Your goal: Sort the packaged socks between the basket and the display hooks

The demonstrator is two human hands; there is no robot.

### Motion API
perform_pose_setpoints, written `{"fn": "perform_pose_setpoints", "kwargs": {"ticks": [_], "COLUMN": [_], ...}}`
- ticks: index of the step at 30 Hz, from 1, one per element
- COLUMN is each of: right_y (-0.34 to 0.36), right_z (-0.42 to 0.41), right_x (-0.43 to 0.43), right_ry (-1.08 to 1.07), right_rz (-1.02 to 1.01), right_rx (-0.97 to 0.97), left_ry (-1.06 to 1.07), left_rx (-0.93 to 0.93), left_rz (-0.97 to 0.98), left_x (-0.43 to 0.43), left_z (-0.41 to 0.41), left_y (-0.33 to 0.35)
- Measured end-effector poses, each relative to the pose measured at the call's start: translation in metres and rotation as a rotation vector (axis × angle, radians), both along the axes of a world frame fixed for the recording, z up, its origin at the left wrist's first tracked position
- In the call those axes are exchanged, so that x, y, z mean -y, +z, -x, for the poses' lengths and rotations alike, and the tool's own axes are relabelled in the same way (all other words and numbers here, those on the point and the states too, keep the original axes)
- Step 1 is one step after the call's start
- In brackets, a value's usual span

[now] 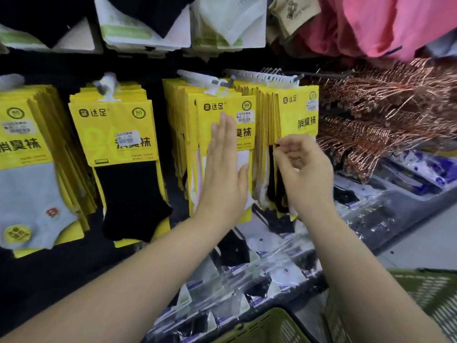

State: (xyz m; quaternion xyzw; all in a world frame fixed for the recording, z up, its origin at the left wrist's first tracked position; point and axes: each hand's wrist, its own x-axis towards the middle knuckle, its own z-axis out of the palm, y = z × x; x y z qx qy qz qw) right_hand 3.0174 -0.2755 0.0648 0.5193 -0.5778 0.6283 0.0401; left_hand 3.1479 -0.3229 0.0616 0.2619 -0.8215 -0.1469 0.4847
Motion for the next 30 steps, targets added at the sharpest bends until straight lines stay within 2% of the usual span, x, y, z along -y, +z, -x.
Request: {"fn": "perform_pose_setpoints", "kwargs": {"ticks": [3, 6, 8, 10, 12, 18, 23, 30], "right_y": [0.0, 0.005, 0.013, 0.02, 0.019, 0.015, 0.012, -0.008], "right_z": [0.027, 0.052, 0.062, 0.058, 0.05, 0.042, 0.049, 0.042], "right_x": [-0.008, 0.005, 0.021, 0.039, 0.055, 0.085, 0.079, 0.026], "right_ry": [-0.076, -0.145, -0.079, 0.097, 0.184, 0.058, 0.023, -0.06], "right_rz": [0.036, -0.067, -0.151, -0.143, -0.146, -0.194, -0.195, -0.455], "right_rx": [0.096, 0.162, 0.184, 0.246, 0.301, 0.358, 0.391, 0.44], "left_ry": [-0.104, -0.106, -0.068, -0.054, -0.063, -0.071, -0.11, -0.292], "left_rx": [0.089, 0.137, 0.182, 0.232, 0.238, 0.259, 0.23, 0.212], "left_rz": [-0.042, -0.174, -0.246, -0.283, -0.334, -0.497, -0.541, -0.545], "left_x": [-0.001, 0.004, 0.009, 0.014, 0.019, 0.032, 0.025, -0.002], "left_z": [0.015, 0.034, 0.045, 0.053, 0.057, 0.052, 0.053, 0.033], "left_y": [0.011, 0.022, 0.03, 0.037, 0.043, 0.048, 0.044, 0.028]}}
